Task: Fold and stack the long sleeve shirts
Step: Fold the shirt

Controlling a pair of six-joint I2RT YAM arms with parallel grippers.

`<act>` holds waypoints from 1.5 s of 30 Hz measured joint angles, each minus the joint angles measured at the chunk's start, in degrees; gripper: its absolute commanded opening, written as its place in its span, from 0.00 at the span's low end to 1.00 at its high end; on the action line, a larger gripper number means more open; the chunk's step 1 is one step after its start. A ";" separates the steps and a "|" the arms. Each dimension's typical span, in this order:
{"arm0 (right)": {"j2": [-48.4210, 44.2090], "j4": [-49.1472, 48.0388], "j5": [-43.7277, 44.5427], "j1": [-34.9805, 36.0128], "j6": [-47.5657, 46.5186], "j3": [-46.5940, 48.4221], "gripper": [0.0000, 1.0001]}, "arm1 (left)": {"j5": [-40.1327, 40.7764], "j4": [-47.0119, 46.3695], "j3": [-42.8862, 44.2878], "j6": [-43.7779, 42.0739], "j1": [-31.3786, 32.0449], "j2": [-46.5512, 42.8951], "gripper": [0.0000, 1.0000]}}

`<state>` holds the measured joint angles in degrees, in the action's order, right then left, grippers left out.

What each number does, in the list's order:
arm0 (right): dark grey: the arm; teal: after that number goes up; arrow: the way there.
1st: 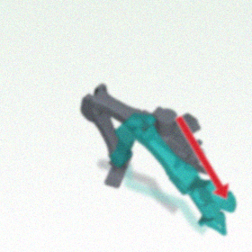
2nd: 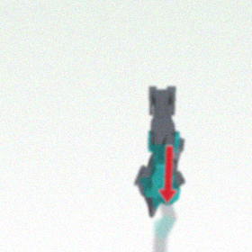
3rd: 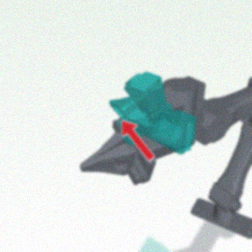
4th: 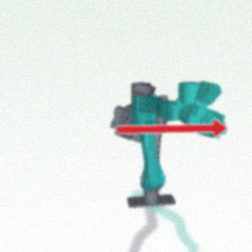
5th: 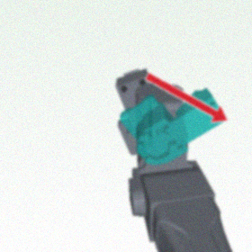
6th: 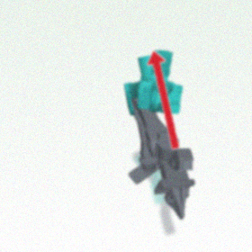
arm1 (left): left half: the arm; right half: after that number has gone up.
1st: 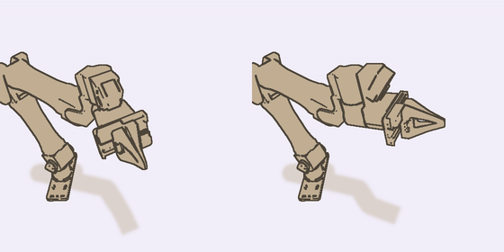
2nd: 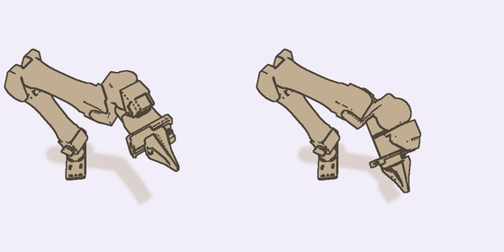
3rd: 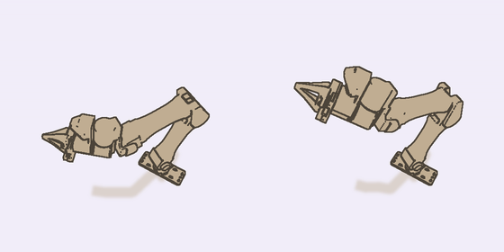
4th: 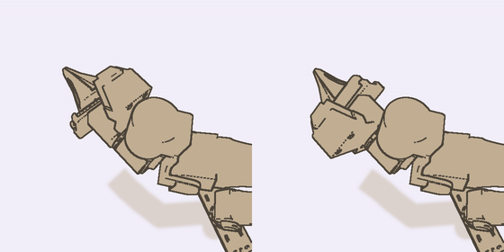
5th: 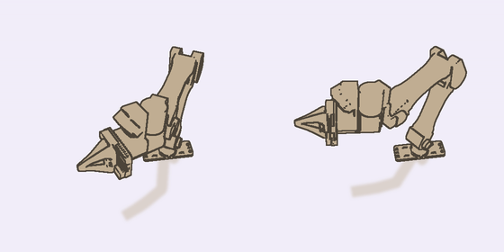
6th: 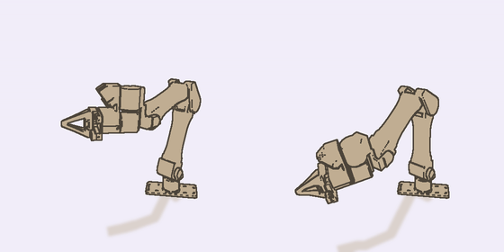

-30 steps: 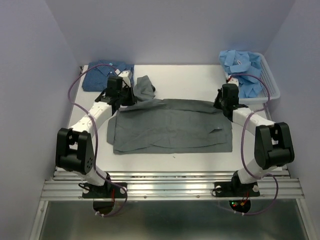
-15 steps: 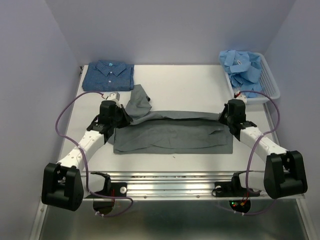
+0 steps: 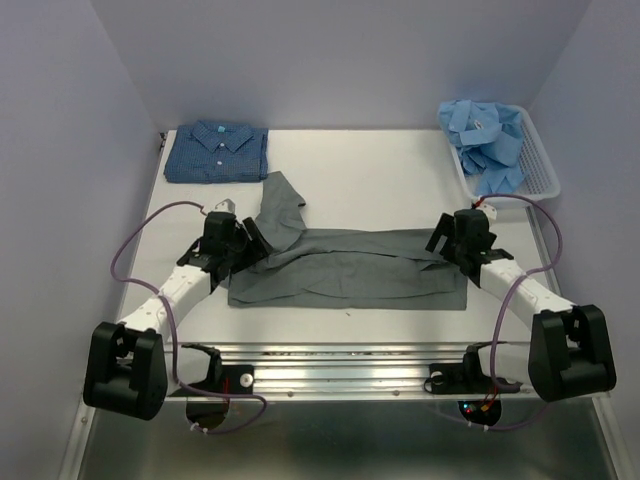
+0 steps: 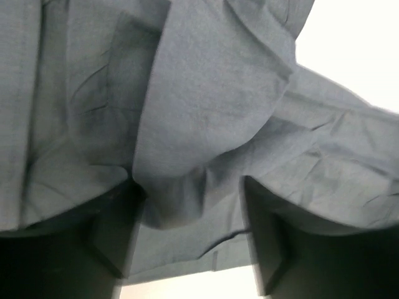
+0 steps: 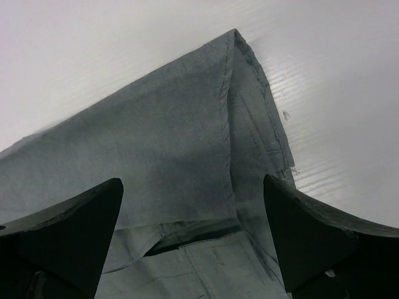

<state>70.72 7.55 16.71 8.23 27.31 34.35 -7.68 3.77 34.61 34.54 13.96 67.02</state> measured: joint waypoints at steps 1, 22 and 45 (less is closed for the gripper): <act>-0.09 0.33 0.07 0.00 -0.07 0.02 1.00 | 0.44 0.57 -0.02 0.74 0.09 -0.24 0.99; 7.41 -3.56 -23.58 0.00 -4.15 3.65 1.00 | 6.88 2.01 4.22 3.82 0.20 -0.07 0.99; 4.42 -0.20 -22.91 0.00 -6.78 6.29 1.00 | 8.09 2.60 37.03 -21.31 0.15 16.44 0.99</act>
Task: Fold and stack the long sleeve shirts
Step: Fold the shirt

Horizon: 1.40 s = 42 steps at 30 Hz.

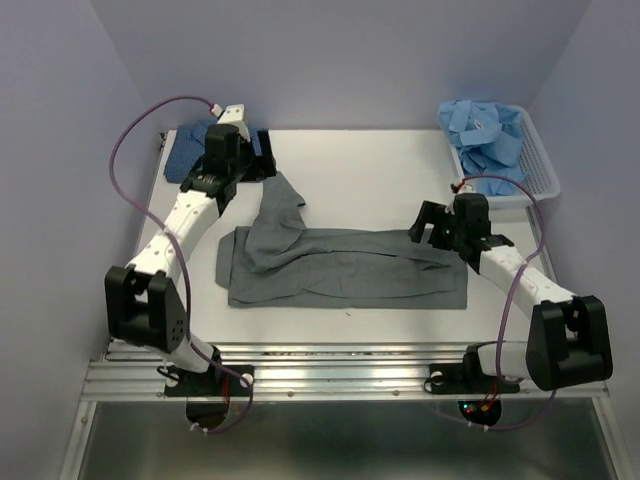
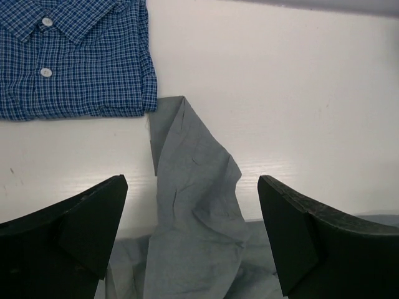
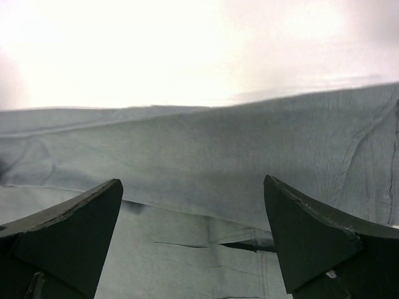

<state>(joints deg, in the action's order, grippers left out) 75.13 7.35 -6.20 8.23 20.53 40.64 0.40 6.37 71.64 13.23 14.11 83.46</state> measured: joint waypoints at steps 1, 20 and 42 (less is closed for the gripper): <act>-1.20 0.22 -0.39 0.00 -0.28 0.83 1.00 | -0.24 0.87 3.02 -1.11 0.00 2.67 0.99; -16.92 9.01 2.84 0.00 -1.14 2.93 1.00 | -3.13 15.06 37.09 -7.32 0.00 47.19 0.99; -24.59 15.87 7.85 0.00 -1.40 2.49 1.00 | -7.98 7.91 24.52 -0.50 -0.35 35.67 0.00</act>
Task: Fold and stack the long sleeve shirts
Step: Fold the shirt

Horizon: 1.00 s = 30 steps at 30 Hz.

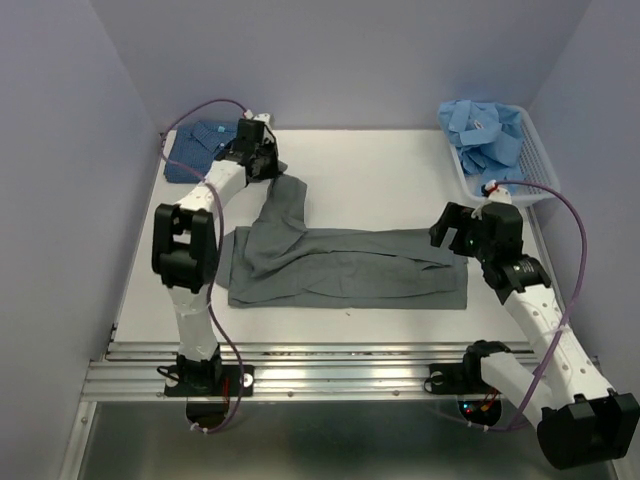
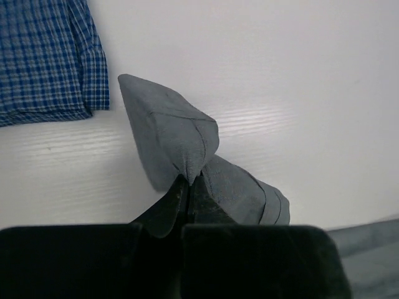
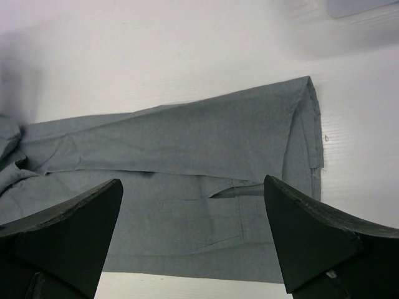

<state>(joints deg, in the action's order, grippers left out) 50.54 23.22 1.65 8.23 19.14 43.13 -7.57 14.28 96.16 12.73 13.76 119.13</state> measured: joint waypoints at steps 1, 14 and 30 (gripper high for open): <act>-0.35 0.31 0.74 0.00 0.39 0.00 1.00 | 0.02 -1.18 -2.10 0.55 0.13 -3.93 0.00; -6.86 2.21 16.02 0.00 9.90 -0.02 1.00 | 9.60 -16.11 -16.79 6.58 22.64 -32.20 0.00; -13.07 2.19 20.41 0.00 13.25 -2.19 1.00 | 9.49 -15.80 -14.19 4.35 41.90 -15.78 0.00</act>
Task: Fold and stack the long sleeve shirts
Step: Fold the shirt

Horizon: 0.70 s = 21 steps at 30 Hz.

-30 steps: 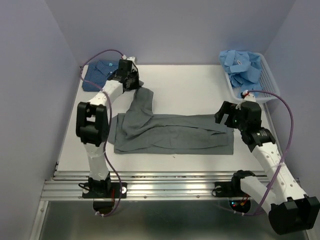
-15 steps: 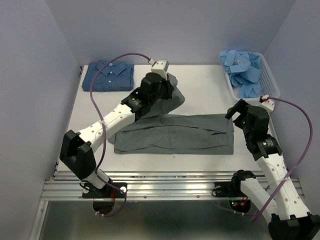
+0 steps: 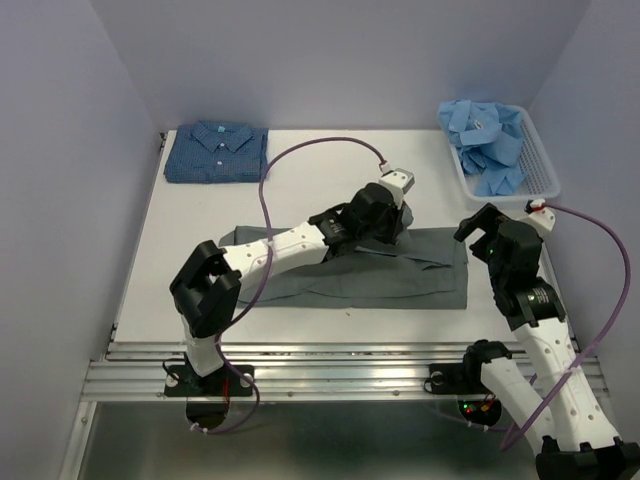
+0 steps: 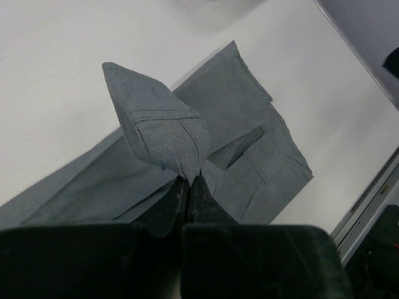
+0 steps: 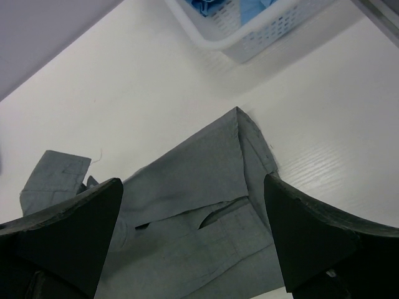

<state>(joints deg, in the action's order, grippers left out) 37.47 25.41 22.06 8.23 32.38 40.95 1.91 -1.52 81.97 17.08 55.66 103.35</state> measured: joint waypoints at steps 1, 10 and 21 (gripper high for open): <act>-0.04 -0.02 0.00 0.00 0.02 -0.15 1.00 | -0.20 0.04 0.28 -0.09 0.44 0.02 0.00; -1.64 0.39 1.11 0.00 0.20 -0.63 1.00 | -6.73 -2.23 1.18 -0.44 3.15 -0.17 0.55; -0.31 0.42 -5.07 0.00 -0.20 -0.66 1.00 | -17.99 2.80 -15.63 -1.53 7.67 -6.64 0.99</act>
<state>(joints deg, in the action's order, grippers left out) 37.17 25.82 16.99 8.23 32.18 40.29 -16.08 1.28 66.35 15.55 63.33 96.71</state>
